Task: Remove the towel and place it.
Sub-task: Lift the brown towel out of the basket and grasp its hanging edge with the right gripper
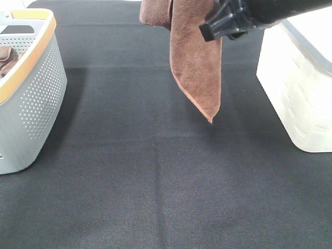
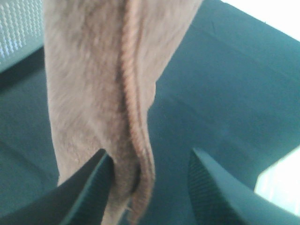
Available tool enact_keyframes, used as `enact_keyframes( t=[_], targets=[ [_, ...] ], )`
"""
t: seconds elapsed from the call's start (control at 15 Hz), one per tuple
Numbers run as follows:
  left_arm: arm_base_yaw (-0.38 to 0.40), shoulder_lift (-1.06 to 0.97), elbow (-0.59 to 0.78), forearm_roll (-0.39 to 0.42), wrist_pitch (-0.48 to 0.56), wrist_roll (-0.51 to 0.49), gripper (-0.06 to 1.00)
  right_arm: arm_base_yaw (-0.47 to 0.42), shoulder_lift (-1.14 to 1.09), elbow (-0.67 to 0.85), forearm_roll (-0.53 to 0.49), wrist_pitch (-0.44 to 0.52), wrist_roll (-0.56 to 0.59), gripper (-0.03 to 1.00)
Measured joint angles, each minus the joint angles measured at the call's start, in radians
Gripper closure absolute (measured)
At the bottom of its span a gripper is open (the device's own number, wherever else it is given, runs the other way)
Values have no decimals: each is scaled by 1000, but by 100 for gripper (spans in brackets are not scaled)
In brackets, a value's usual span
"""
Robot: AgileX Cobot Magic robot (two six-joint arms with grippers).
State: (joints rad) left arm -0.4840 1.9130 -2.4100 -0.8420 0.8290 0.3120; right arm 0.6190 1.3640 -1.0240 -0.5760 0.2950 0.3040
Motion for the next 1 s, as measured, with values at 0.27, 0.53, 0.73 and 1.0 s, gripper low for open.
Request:
enact_keyframes(
  t=[0.27, 0.53, 0.73, 1.0],
  targets=[
    [0, 0, 0, 1, -7, 0, 94, 0, 0, 0, 0, 32, 0, 48],
    [0, 0, 0, 7, -14, 0, 94, 0, -19, 0, -9, 76, 0, 48],
    [0, 0, 0, 7, -14, 0, 94, 0, -37, 0, -66, 76, 13, 48],
    [0, 0, 0, 7, -13, 0, 94, 0, -37, 0, -136, 76, 61, 48]
  ],
)
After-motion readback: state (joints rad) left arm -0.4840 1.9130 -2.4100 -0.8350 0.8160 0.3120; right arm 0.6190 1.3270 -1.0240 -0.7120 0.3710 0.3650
